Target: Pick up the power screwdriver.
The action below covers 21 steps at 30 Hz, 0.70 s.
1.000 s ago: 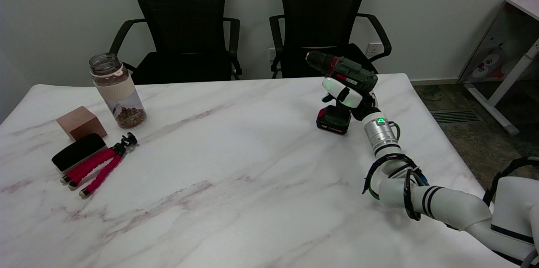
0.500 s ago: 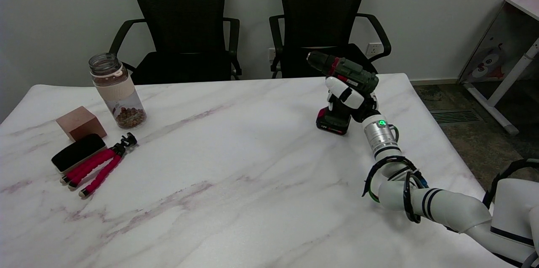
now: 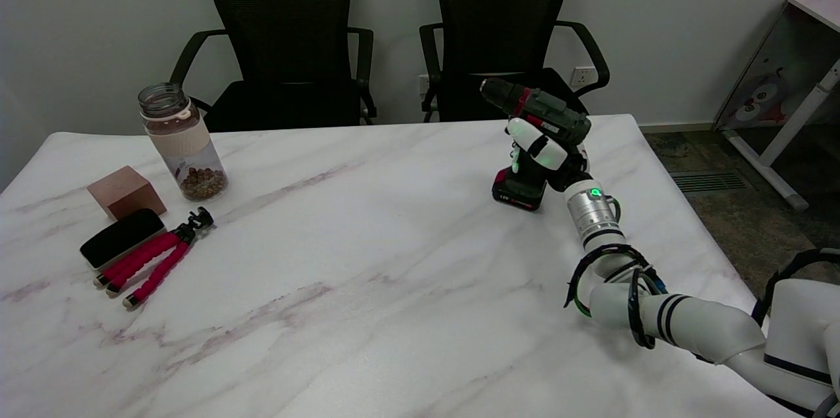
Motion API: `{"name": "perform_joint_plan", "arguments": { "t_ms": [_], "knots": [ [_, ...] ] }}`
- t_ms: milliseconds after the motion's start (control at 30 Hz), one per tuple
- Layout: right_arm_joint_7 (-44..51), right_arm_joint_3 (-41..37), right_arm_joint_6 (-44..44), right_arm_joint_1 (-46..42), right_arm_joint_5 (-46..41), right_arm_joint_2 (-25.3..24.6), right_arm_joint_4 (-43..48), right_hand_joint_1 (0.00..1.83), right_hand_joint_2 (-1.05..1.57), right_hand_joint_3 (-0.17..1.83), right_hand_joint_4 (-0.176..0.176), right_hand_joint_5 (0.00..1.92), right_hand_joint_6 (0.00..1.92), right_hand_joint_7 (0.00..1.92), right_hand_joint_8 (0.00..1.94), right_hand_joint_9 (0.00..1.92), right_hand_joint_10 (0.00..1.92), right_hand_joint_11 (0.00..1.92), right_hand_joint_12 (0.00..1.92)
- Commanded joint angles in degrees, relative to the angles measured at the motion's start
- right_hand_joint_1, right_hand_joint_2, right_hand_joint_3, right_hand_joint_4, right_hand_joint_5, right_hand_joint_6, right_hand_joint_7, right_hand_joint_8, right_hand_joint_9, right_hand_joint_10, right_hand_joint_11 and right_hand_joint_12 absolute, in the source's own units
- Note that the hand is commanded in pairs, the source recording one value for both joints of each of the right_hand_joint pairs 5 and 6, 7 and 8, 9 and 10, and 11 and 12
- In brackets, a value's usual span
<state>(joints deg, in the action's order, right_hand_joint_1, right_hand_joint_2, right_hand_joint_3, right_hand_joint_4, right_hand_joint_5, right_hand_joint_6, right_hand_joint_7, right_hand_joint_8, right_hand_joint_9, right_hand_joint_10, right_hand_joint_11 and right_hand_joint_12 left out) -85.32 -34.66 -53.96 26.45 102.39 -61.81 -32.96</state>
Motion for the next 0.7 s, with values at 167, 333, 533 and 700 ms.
{"name": "perform_joint_plan", "arguments": {
  "t_ms": [167,333,533,700],
  "knots": [
    [-0.55,-0.23,-0.09,0.62,0.0,-0.07,-1.14,0.86,0.6,0.74,-0.069,1.36,1.36,1.36,1.36,1.7,1.7,1.9,1.9],
    [-0.55,-0.23,-0.42,1.05,0.0,-0.07,-1.48,0.84,0.62,0.77,0.011,1.67,1.67,1.67,1.67,1.79,1.79,1.92,1.92],
    [-0.03,-0.32,-2.96,1.32,0.0,0.1,-3.74,0.81,0.66,0.77,0.152,1.76,1.76,1.76,1.76,1.85,1.85,1.92,1.92],
    [0.17,-0.32,-4.4,1.93,0.62,1.15,-6.86,0.8,0.73,0.76,0.176,1.82,1.82,1.82,1.82,1.9,1.9,1.92,1.92]
  ]
}}
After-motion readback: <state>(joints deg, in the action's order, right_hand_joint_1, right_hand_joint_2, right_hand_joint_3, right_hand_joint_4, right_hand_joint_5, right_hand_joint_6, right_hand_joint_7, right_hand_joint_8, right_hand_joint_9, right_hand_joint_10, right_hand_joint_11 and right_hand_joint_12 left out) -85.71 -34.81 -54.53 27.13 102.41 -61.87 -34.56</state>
